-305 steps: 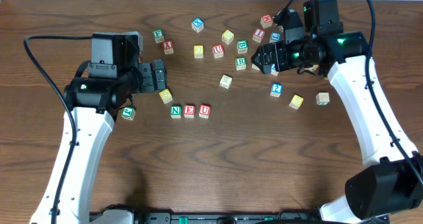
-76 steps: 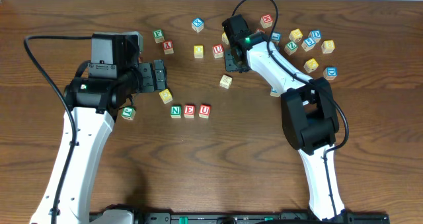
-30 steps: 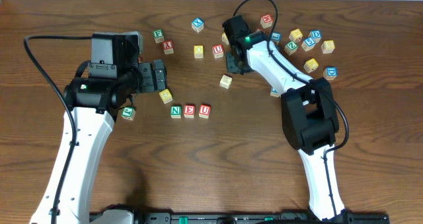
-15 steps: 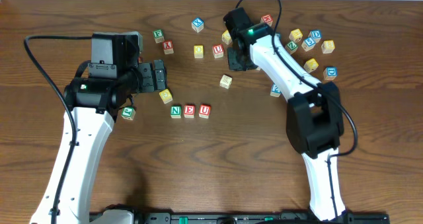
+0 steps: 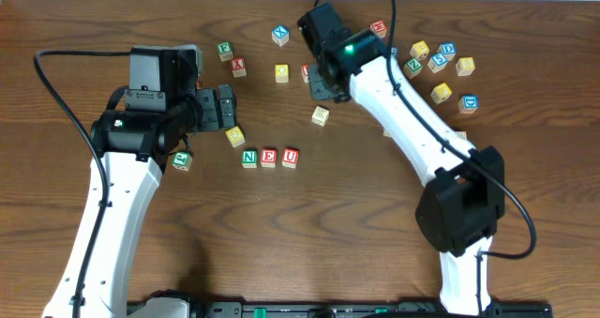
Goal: Spell out NEURIPS
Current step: 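Lift the R block and carry it toward the U block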
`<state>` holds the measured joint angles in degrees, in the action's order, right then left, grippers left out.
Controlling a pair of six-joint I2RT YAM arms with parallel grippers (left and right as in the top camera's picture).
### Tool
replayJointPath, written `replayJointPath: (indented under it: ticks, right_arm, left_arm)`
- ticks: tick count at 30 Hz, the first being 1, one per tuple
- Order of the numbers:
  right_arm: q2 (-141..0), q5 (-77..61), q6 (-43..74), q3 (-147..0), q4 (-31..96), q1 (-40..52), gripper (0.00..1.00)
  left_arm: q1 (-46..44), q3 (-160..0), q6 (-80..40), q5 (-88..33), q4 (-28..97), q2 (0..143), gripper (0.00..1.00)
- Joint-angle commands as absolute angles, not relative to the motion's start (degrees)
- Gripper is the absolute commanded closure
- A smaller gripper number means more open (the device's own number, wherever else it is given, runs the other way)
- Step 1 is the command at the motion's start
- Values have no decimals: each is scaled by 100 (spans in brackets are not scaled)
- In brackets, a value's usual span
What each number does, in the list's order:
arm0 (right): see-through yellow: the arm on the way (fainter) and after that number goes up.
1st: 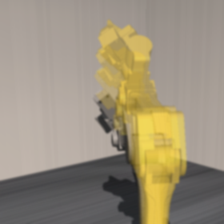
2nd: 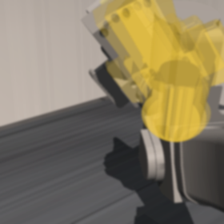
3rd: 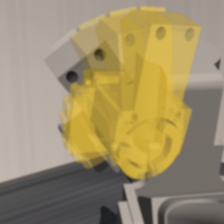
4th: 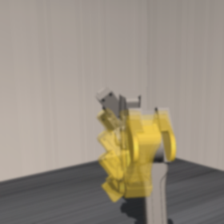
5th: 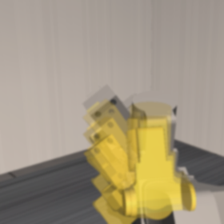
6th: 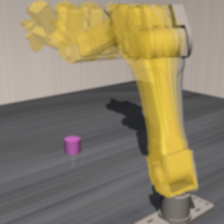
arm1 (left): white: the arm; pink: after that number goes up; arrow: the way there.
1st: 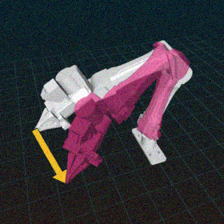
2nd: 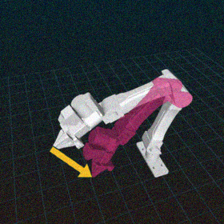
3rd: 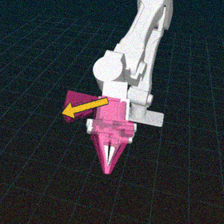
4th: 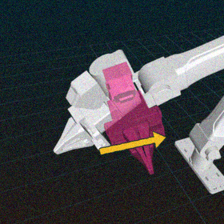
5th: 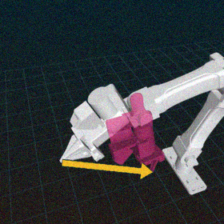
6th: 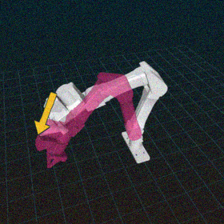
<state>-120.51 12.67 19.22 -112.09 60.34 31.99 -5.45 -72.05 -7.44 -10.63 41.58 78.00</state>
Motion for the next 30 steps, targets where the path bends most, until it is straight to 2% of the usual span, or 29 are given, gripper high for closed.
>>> replayJointPath:
  ticks: [1,12,18,23,30]
  right_arm:
    - [-11511,1634,2104,-10809,5999,3304,99]
    - [-9800,1634,2703,-7948,4862,3395,97]
    - [-9384,1586,3334,-6729,4237,3691,94]
    - [-9386,1424,3640,-6119,3463,3988,91]
    - [-9386,1435,3848,-6084,3363,4093,89]
  left_arm:
    - [-537,-7336,-711,-1096,4156,7747,2]
    - [-537,-7336,-711,-1096,4156,7747,2]
    - [-537,-7336,-711,-1096,4156,7747,2]
    - [-537,-7336,-711,-1096,4156,7747,2]
    - [-537,-7336,-711,-1096,4156,7747,2]
